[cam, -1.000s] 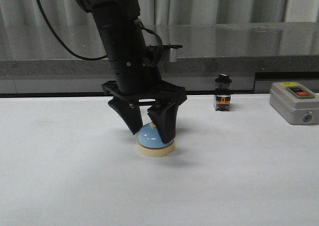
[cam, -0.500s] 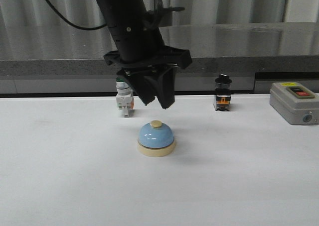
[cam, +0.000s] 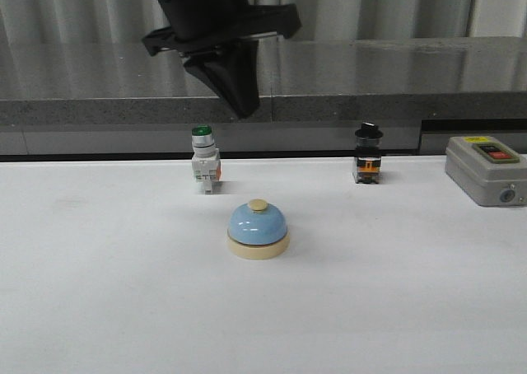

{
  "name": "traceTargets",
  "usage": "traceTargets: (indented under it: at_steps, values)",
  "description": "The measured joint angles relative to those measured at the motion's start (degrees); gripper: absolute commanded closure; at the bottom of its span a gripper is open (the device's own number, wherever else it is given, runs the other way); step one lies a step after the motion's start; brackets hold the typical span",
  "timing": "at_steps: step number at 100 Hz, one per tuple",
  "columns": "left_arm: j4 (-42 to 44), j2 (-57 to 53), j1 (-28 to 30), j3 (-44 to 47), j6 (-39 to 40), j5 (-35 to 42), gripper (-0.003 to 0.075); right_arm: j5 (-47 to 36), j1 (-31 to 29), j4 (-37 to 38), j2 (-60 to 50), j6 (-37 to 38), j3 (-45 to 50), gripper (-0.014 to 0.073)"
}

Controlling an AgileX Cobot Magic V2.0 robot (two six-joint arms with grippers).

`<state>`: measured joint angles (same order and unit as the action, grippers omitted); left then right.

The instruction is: Place and press bell with both arms

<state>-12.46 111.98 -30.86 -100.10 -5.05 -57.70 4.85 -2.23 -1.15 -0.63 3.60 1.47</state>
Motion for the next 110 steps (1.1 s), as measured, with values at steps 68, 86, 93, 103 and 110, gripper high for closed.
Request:
traceTargets:
  at_steps: [68,86,93,103,110]
  values:
    - [0.41,-20.67,17.85,23.54,0.71,8.4,0.0741,0.0,0.0,0.0,0.0,0.0,0.0,0.0655]
    - [0.75,-27.07,22.32,32.19,0.71,12.83,0.0741,0.0,0.0,0.0,0.0,0.0,0.0,0.0655]
    - [0.86,-29.76,24.18,35.41,0.71,14.45,0.0741,0.0,0.0,0.0,0.0,0.0,0.0,0.0655]
    - [1.35,-33.83,26.61,39.43,0.71,15.87,0.0741,0.0,0.0,0.0,0.0,0.0,0.0,0.0655]
    - [2.13,-36.55,27.9,41.89,0.71,16.69,0.0741,0.0,0.0,0.0,0.0,0.0,0.0,0.0655]
